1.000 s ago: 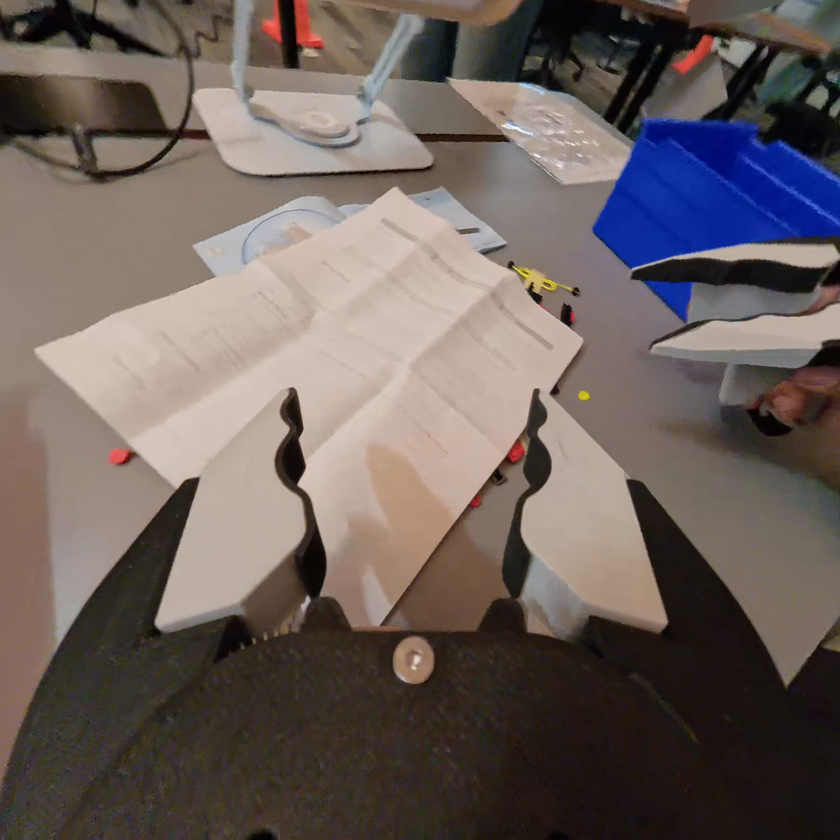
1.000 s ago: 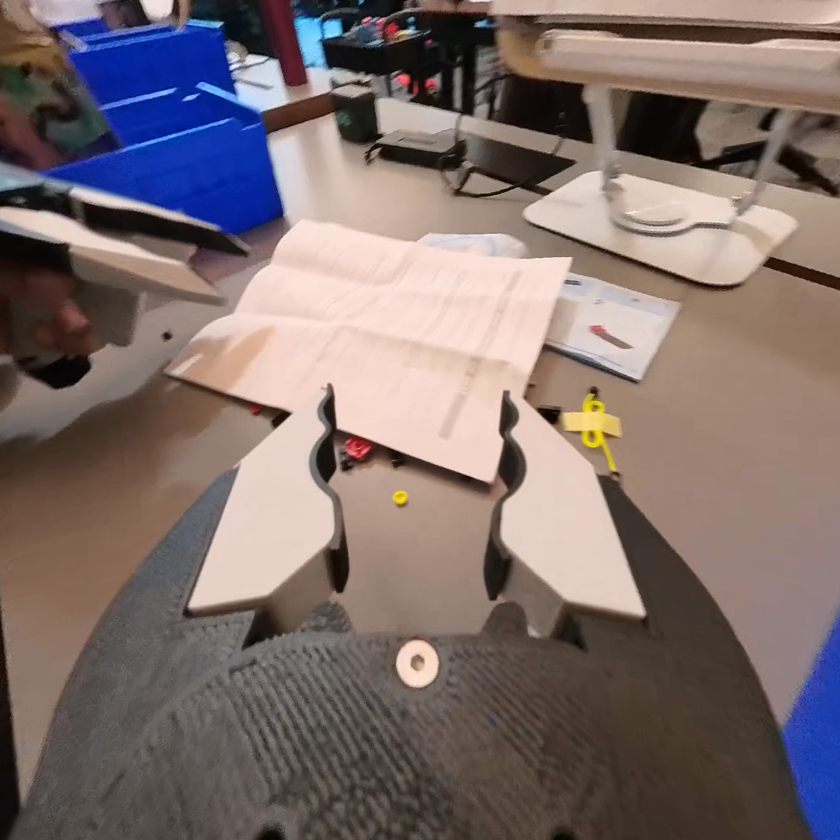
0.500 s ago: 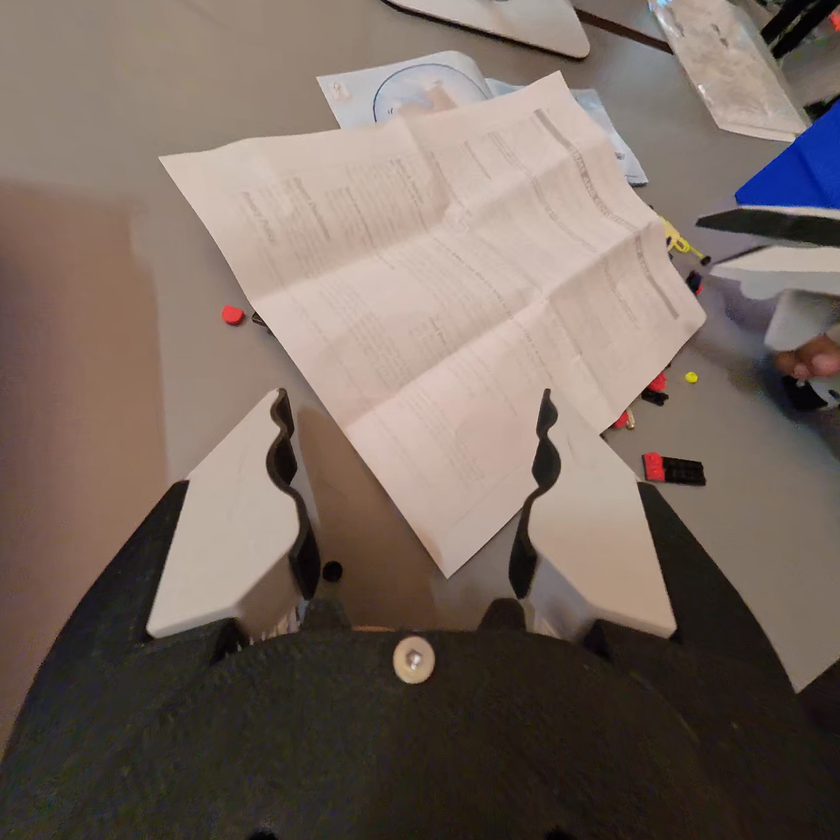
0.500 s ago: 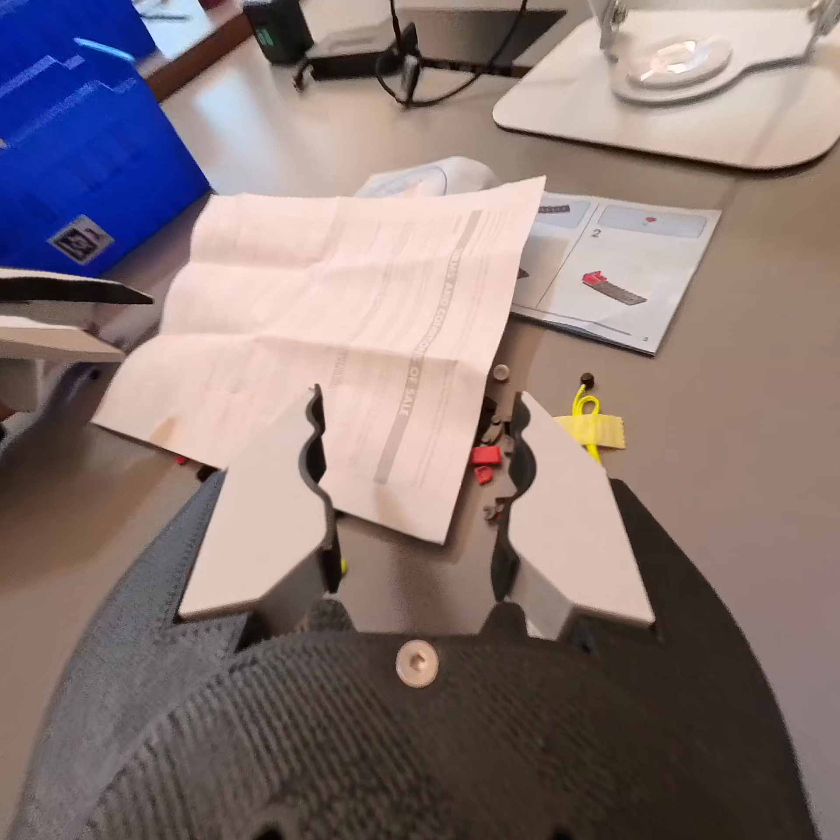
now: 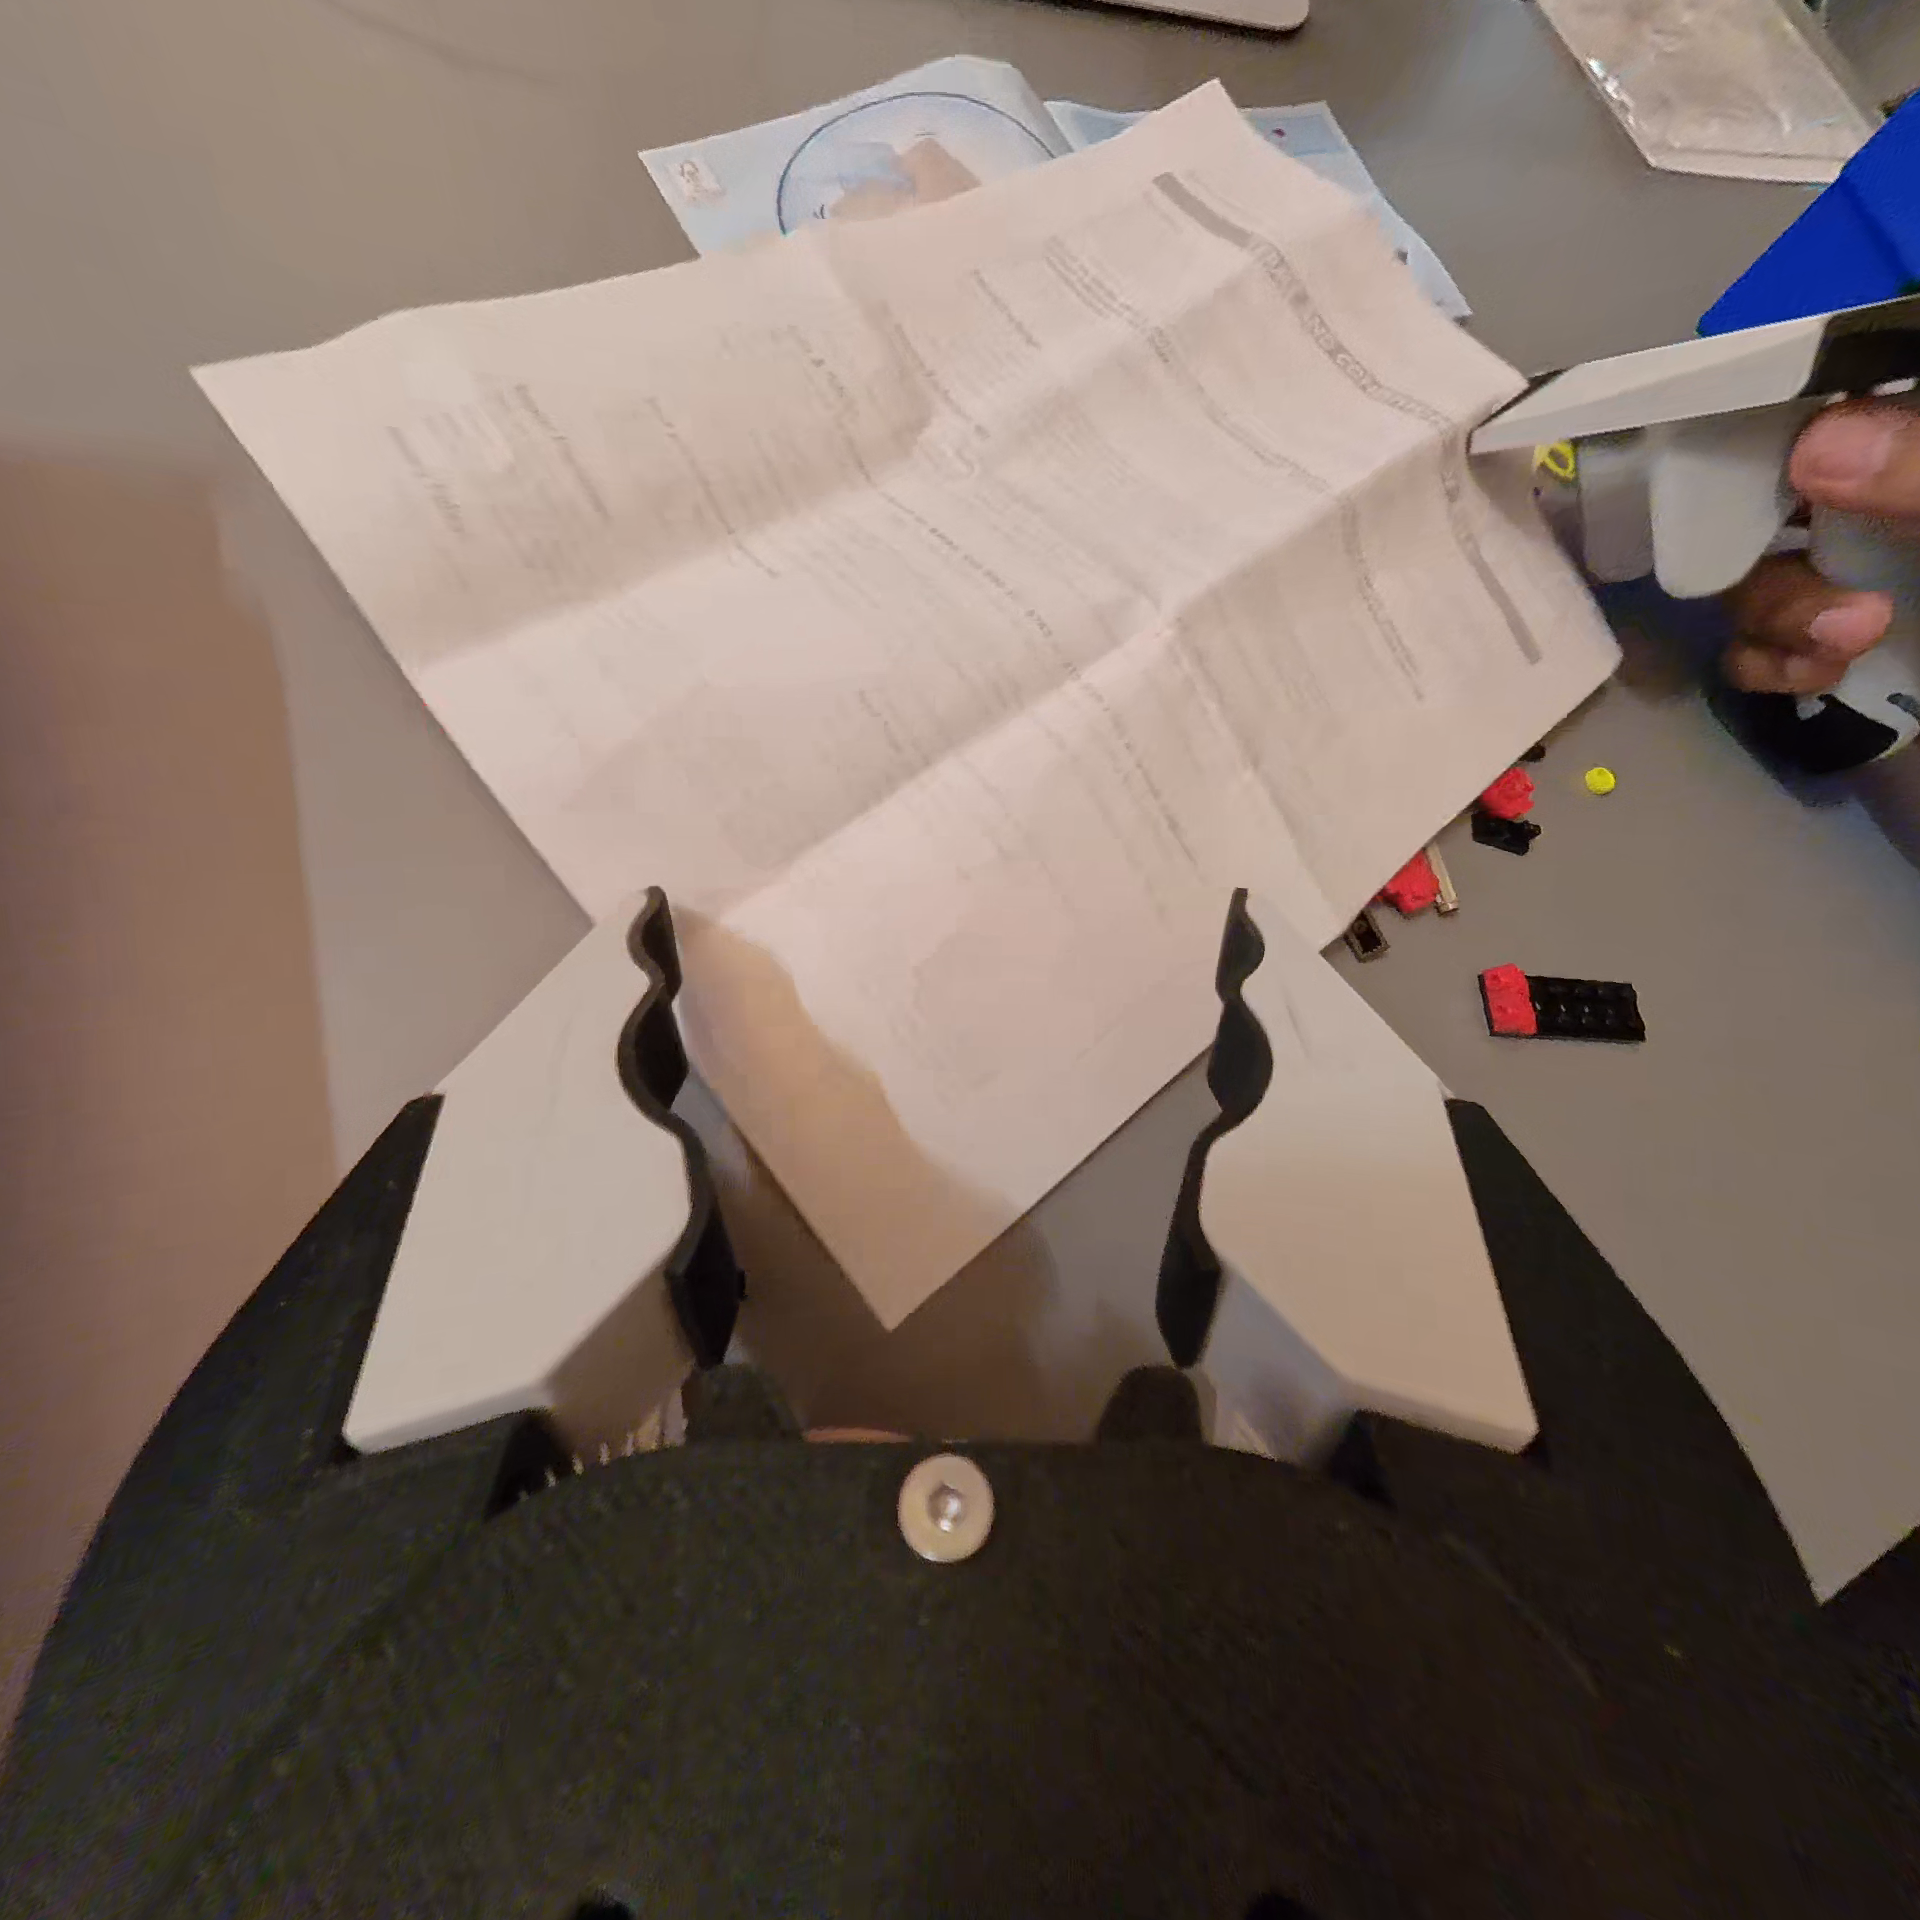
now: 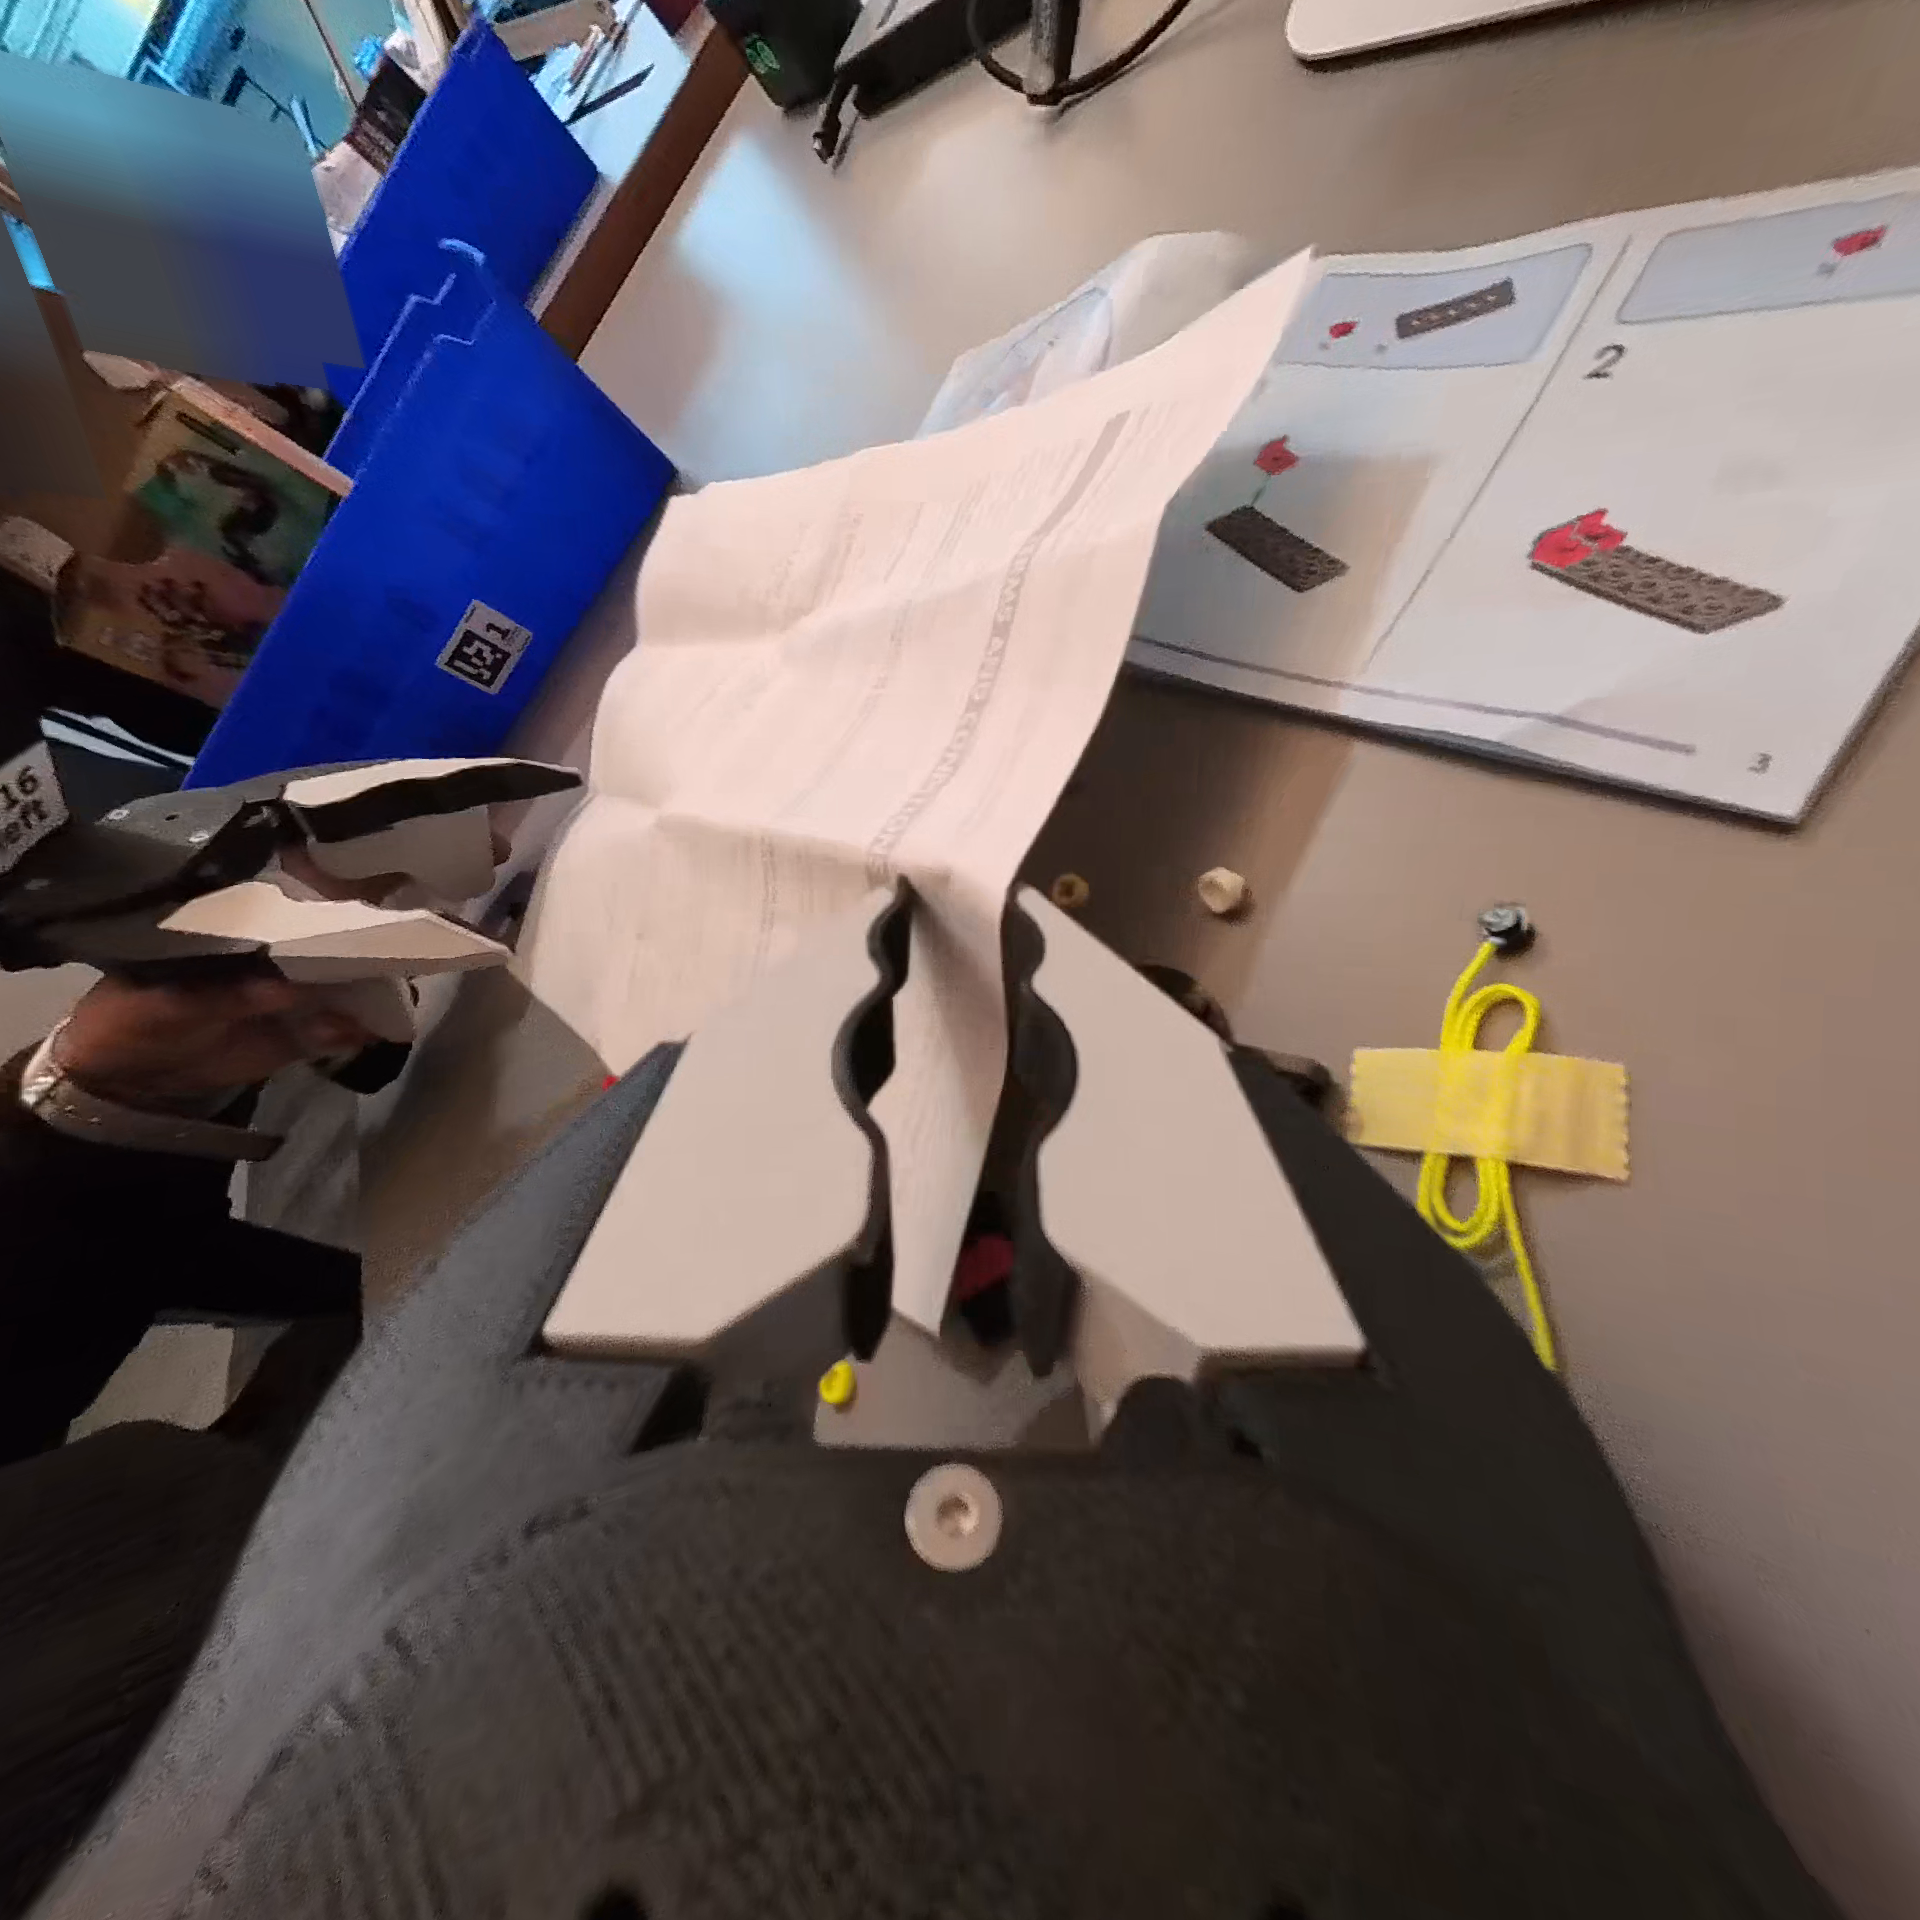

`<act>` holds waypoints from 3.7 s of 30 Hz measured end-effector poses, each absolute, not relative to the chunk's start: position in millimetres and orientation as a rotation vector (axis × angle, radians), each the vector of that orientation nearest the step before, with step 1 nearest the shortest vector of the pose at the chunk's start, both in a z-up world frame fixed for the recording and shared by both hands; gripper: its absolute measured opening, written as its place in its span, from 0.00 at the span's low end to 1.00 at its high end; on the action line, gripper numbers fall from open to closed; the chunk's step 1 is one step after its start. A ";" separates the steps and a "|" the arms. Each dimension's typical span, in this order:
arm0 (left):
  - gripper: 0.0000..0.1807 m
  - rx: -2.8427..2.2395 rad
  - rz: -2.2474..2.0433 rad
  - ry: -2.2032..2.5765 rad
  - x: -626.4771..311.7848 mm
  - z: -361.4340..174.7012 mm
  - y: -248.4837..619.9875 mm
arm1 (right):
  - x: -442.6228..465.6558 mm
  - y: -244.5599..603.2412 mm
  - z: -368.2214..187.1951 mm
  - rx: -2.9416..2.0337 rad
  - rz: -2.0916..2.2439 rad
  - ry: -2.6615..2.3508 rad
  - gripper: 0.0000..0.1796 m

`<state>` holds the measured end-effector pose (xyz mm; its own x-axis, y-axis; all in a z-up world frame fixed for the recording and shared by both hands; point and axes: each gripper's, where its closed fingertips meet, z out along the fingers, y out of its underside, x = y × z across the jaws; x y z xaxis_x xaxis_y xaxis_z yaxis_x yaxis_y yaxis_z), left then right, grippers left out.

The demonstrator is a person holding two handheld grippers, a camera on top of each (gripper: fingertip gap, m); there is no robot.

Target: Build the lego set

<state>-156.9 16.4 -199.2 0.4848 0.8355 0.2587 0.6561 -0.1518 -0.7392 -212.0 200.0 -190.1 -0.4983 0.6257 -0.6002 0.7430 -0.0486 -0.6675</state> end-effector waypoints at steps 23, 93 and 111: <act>0.56 -1.785 0.602 -0.389 -112.3 -65.6 61.2 | -113.2 121.6 -38.1 0.547 -1.840 2.263 0.00; 0.32 -1.463 0.180 -0.666 -154.9 -74.2 66.7 | -408.6 605.6 -64.9 2.182 -1.918 1.327 0.04; 0.33 -1.489 0.076 -0.706 -169.3 -95.1 75.2 | -453.8 638.0 -174.5 2.520 -1.437 1.446 0.37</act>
<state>-169.3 75.2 -95.1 0.7999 0.4627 0.3822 0.3710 0.1192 -0.9209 -453.8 638.0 -174.5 0.2109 0.7361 -0.6432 0.6478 -0.5980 -0.4720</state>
